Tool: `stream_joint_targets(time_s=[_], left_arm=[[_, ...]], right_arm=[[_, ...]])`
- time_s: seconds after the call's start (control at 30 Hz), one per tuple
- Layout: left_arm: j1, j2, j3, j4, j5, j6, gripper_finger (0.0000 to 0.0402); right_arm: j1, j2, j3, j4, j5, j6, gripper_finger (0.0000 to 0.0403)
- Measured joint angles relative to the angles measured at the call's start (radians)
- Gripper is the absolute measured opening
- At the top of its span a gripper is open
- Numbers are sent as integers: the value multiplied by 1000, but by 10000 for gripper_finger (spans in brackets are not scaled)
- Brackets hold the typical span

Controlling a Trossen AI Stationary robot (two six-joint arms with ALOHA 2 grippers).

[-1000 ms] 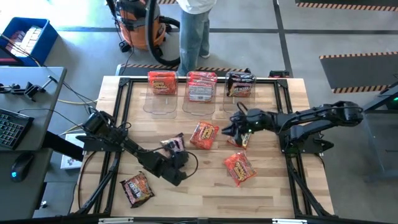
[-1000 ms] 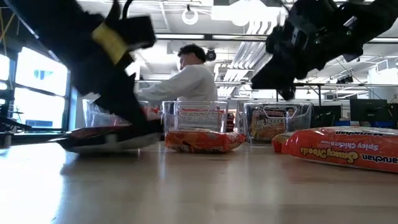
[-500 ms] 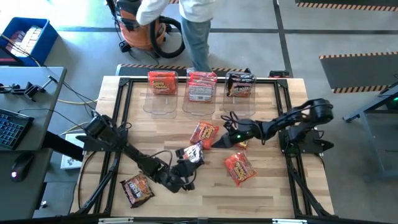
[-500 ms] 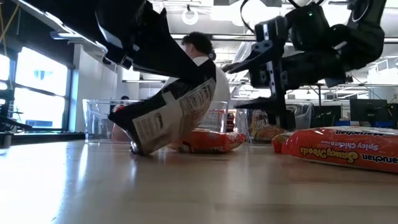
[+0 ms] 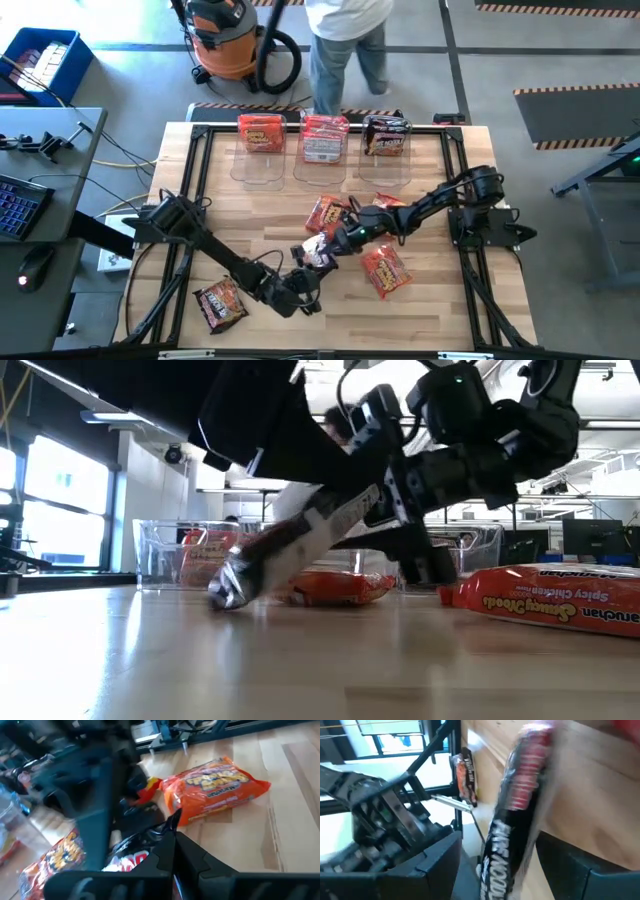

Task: Sort Maruchan noodles
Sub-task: Put the black noodle pack into the right transparent bin

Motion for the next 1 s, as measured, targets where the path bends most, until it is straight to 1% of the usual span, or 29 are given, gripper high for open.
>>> stream_joint_targets(time_s=[0.17, 0.3, 0.6, 0.7, 0.8, 0.9, 1.0], left_arm=[[-6, 16, 18, 6, -12, 20, 0], [-13, 18, 17, 6, -23, 26, 0], [-19, 17, 17, 14, -24, 38, 0], [-19, 17, 17, 15, -23, 38, 0], [-20, 16, 17, 15, -21, 38, 0], [-19, 16, 17, 15, -19, 38, 0], [-19, 16, 17, 14, -12, 38, 1]], right_arm=[[0, 30, 52, -9, -9, -4, 248], [4, 47, 76, -46, -24, -40, 248], [11, 154, 176, -53, -215, -65, 248], [16, 171, 209, -55, -237, -73, 248], [18, 174, 221, -58, -239, -99, 247], [17, 174, 222, -58, -237, -118, 237], [17, 174, 224, -61, -235, -153, 209]])
